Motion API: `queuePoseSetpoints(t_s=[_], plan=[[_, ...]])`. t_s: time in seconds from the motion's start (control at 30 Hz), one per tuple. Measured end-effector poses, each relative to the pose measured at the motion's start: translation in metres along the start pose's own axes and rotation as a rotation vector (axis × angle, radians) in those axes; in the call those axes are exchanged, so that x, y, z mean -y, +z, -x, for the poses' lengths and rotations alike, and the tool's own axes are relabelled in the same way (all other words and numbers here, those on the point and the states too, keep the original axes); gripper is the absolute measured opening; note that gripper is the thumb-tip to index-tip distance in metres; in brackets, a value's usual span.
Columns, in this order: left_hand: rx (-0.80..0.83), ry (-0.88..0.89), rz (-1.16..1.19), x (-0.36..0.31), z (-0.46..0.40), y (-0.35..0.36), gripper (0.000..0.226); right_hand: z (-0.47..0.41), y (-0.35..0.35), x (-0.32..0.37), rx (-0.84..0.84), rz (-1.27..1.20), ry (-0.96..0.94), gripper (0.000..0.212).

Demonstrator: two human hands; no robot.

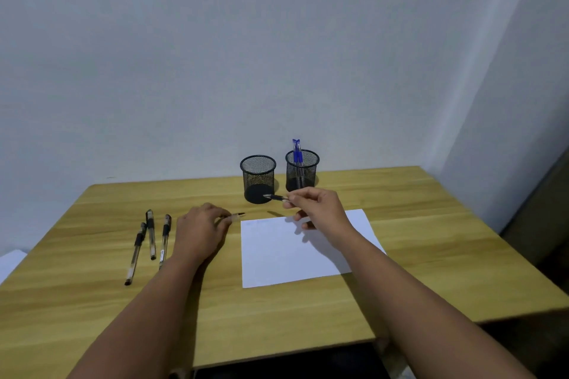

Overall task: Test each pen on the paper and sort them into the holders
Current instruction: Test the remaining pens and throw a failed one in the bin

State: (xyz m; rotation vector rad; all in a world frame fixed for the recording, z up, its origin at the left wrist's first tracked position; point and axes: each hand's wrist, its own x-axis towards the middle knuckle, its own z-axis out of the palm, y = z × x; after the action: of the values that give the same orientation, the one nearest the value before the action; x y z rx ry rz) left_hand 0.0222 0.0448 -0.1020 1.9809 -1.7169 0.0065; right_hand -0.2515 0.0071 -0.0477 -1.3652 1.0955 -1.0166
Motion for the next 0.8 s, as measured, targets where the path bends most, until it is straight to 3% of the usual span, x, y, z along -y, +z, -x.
queuePoseSetpoints(t_s=[0.13,0.23,0.8], plan=[[-0.082,-0.081,0.442,-0.014,0.003,-0.015,0.016,0.000,-0.001,0.003,0.016,0.115,-0.030,0.008],[-0.062,-0.066,0.596,-0.029,0.000,-0.028,0.011,0.002,0.003,0.008,-0.007,0.183,-0.069,0.010],[0.049,0.077,0.640,-0.082,0.005,-0.060,0.015,0.034,-0.021,0.038,-0.015,0.170,-0.132,0.008]])
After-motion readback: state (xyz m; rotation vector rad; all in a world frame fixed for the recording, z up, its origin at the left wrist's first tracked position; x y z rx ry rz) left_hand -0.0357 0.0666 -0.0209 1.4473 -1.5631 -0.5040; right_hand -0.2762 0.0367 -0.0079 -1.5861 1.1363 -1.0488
